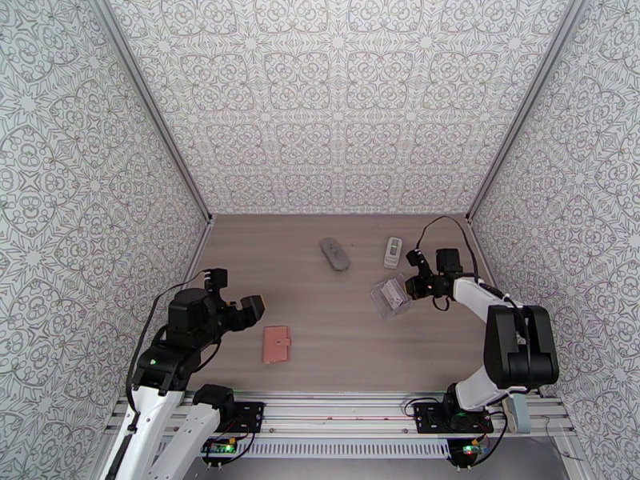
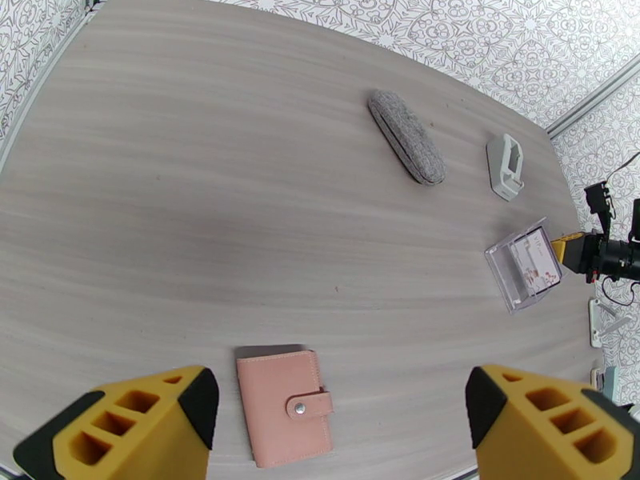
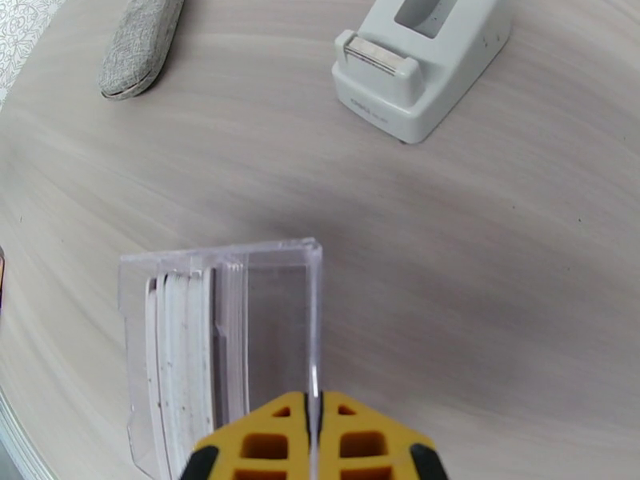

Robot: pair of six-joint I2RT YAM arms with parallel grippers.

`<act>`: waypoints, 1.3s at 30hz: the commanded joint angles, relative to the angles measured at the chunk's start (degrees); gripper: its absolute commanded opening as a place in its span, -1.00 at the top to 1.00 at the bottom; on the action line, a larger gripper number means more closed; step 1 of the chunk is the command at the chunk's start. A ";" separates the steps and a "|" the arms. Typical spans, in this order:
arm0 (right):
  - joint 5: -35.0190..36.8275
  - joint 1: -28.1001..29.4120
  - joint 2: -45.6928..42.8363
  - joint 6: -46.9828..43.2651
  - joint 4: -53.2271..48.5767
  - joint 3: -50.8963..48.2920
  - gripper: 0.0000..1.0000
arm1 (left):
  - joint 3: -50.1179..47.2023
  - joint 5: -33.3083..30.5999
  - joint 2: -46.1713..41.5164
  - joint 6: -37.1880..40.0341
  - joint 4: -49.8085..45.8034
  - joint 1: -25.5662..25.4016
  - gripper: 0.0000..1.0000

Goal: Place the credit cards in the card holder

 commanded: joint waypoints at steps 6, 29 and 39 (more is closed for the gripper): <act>4.03 -0.96 0.55 0.06 0.78 3.17 1.00 | -0.73 1.00 0.39 -0.12 0.19 -0.41 -0.76; 7.32 -3.42 -0.90 -0.09 -0.45 2.49 0.77 | -0.74 1.85 1.67 -0.02 0.41 -0.40 -0.76; 10.30 -3.42 -2.65 2.56 0.74 1.96 0.26 | -0.75 1.39 1.65 -0.05 0.32 -0.42 -0.77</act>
